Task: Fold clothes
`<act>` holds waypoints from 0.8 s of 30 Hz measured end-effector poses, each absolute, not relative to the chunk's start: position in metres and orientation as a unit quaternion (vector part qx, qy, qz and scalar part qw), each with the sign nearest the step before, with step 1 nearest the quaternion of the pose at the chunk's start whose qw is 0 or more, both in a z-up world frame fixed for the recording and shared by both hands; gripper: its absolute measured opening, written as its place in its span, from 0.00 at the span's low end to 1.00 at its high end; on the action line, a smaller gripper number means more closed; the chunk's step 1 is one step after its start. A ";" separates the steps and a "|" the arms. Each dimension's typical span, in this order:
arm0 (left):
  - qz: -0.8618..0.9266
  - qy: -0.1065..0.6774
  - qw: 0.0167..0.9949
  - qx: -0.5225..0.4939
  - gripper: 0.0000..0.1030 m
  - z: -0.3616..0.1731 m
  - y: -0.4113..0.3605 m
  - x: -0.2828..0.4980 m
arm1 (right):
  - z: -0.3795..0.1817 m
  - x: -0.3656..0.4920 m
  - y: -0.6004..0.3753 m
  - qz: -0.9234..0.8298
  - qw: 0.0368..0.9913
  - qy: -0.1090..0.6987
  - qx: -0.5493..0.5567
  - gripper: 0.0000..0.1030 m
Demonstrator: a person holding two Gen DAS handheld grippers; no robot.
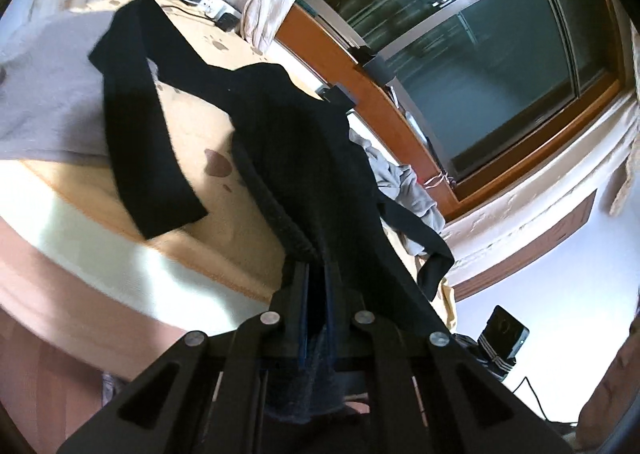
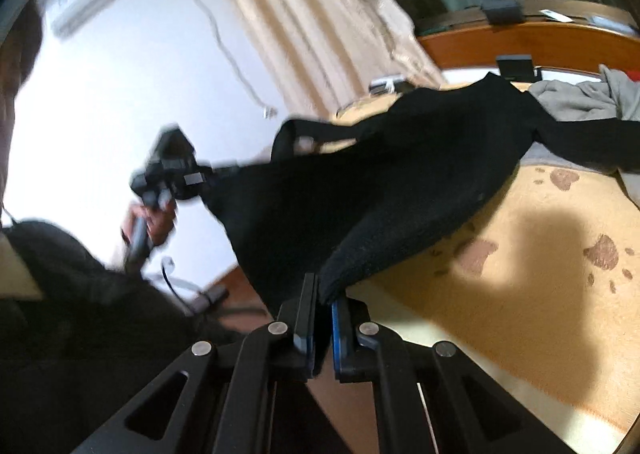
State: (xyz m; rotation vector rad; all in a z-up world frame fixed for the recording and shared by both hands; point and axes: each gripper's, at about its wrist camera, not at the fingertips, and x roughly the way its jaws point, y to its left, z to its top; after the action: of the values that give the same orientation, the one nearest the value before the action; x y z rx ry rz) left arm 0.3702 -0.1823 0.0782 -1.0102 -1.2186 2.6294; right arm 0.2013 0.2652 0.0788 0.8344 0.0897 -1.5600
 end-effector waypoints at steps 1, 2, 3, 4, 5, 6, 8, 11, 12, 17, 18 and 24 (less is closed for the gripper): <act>0.854 -0.395 0.029 -0.337 0.06 0.075 -0.180 0.372 | 0.075 0.204 0.264 -0.679 0.632 0.047 0.371 0.07; 0.852 -0.394 0.018 -0.345 0.05 0.070 -0.181 0.374 | 0.071 0.206 0.263 -0.675 0.631 0.055 0.378 0.07; 0.850 -0.392 0.007 -0.353 0.05 0.065 -0.182 0.377 | 0.065 0.208 0.262 -0.671 0.630 0.059 0.386 0.07; 0.847 -0.390 -0.004 -0.361 0.05 0.060 -0.183 0.380 | 0.060 0.209 0.263 -0.670 0.627 0.063 0.392 0.07; 0.845 -0.390 -0.013 -0.366 0.05 0.056 -0.185 0.382 | 0.054 0.210 0.264 -0.669 0.623 0.067 0.399 0.07; 0.843 -0.390 -0.021 -0.371 0.05 0.052 -0.187 0.384 | 0.050 0.209 0.267 -0.669 0.619 0.068 0.406 0.07; 0.837 -0.392 -0.031 -0.380 0.05 0.042 -0.192 0.384 | 0.043 0.209 0.272 -0.671 0.609 0.072 0.417 0.07; 0.839 -0.380 -0.041 -0.387 0.05 0.035 -0.192 0.380 | 0.035 0.210 0.272 -0.669 0.599 0.087 0.432 0.07; 0.844 -0.372 -0.044 -0.384 0.05 0.039 -0.194 0.379 | 0.034 0.210 0.270 -0.673 0.594 0.097 0.430 0.07; 0.870 -0.329 -0.060 -0.363 0.05 0.066 -0.206 0.371 | 0.044 0.199 0.273 -0.718 0.549 0.118 0.410 0.19; 0.875 -0.320 -0.061 -0.358 0.05 0.073 -0.206 0.366 | 0.046 0.197 0.274 -0.727 0.543 0.117 0.403 0.26; 0.898 -0.282 -0.032 -0.337 0.08 0.102 -0.205 0.331 | 0.073 0.181 0.279 -0.770 0.525 0.082 0.353 0.78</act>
State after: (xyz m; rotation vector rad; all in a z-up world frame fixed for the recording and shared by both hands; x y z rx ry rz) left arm 0.3309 -0.2053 0.1025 -1.0814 -0.9042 2.8790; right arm 0.1807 0.2793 0.0727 0.8453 0.1972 -1.8416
